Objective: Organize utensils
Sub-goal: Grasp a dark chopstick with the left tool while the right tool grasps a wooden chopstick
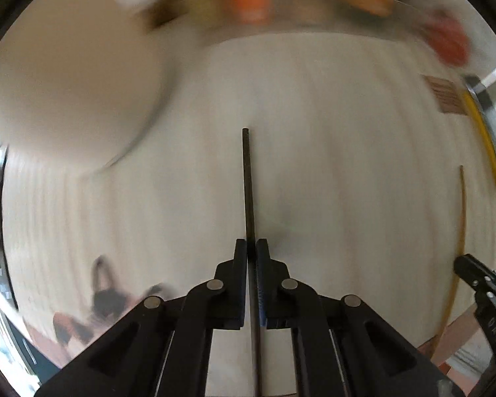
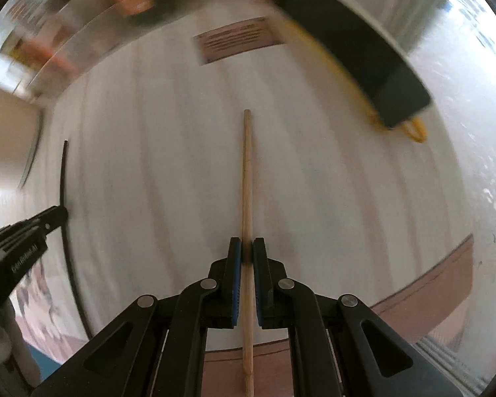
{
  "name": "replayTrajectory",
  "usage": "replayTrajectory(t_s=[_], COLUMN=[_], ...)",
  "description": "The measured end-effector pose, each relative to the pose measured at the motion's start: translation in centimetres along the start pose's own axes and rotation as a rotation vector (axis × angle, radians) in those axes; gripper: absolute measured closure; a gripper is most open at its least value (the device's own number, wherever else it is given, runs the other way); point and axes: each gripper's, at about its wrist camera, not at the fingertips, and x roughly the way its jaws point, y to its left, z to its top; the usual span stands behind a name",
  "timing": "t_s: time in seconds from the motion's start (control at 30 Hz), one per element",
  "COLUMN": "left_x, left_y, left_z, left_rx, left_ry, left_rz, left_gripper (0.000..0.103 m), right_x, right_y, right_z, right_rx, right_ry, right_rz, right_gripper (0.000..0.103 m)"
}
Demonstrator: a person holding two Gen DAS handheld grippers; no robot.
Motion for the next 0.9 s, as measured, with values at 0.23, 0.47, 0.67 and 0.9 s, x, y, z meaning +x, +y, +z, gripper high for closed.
replayTrajectory(t_s=[0.23, 0.47, 0.67, 0.9], left_x=[-1.4, -2.1, -1.7, 0.3], left_y=[9.1, 13.4, 13.3, 11.7], left_z=[-4.2, -6.1, -4.1, -2.1], left_rx=[-0.189, -0.266, -0.249, -0.239], left_ry=[0.031, 0.039, 0.047, 0.028], left_rz=[0.027, 0.001, -0.018, 0.042], left_gripper=[0.1, 0.1, 0.099, 0.091], right_x=[0.8, 1.2, 1.4, 2.3], right_y=[8.6, 13.8, 15.9, 18.2], right_z=[-0.4, -0.9, -0.7, 1.6], right_rx=[-0.171, -0.32, -0.349, -0.367], right_ry=[0.04, 0.068, 0.113, 0.156], right_rz=[0.063, 0.026, 0.012, -0.036], right_gripper=[0.096, 0.096, 0.096, 0.094])
